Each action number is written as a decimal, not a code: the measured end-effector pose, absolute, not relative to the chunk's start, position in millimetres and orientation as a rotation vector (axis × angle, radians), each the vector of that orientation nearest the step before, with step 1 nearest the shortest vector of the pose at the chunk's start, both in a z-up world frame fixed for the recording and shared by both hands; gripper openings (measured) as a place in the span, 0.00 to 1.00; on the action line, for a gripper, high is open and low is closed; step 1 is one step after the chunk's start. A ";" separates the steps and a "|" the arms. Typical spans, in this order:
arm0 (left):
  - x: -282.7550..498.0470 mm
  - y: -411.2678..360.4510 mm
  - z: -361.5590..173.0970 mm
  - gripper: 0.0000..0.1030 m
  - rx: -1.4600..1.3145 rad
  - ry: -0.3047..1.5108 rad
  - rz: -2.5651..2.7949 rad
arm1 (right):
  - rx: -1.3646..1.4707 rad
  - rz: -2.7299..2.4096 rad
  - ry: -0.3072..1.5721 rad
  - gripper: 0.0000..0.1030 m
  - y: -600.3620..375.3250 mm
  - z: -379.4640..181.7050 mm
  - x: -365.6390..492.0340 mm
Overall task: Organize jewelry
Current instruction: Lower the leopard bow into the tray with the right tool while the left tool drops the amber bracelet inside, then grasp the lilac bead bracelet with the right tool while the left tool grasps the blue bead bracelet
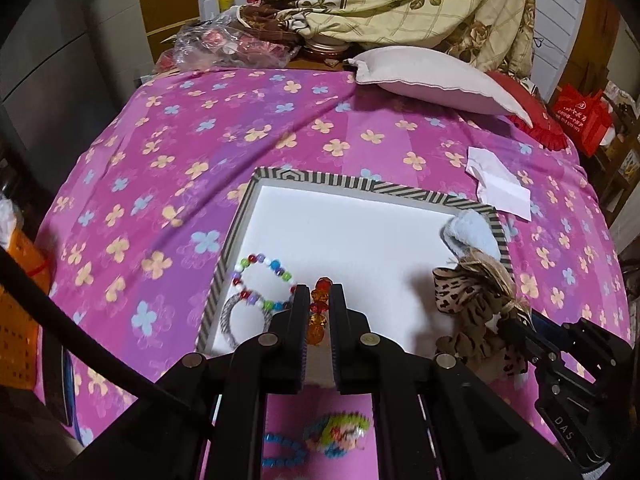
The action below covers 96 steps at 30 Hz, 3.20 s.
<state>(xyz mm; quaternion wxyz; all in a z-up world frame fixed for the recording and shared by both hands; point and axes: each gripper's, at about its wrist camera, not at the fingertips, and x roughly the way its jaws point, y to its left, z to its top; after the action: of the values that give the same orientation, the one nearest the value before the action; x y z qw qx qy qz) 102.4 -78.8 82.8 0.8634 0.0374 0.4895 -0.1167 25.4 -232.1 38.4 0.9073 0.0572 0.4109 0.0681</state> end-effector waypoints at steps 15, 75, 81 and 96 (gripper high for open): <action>187.9 -102.2 44.9 0.24 0.039 1.094 -0.215 | 0.175 0.103 0.939 0.18 -247.7 8.6 121.7; -9.0 -11.1 39.3 0.45 0.022 0.994 -0.121 | 0.147 0.055 0.875 0.62 -197.3 20.3 -85.9; -19.1 -3.1 34.2 0.45 -0.002 1.008 -0.113 | 0.144 0.055 0.873 0.64 -195.4 20.9 -93.4; -30.6 25.9 19.5 0.45 -0.076 1.064 -0.087 | 0.159 0.037 0.897 0.65 -208.1 11.3 -103.0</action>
<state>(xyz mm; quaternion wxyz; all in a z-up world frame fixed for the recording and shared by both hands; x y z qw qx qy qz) -30.6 25.9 19.5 0.8602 -0.0363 0.5070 -0.0416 -103.0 -208.1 11.3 0.8979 0.0766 0.4331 0.0179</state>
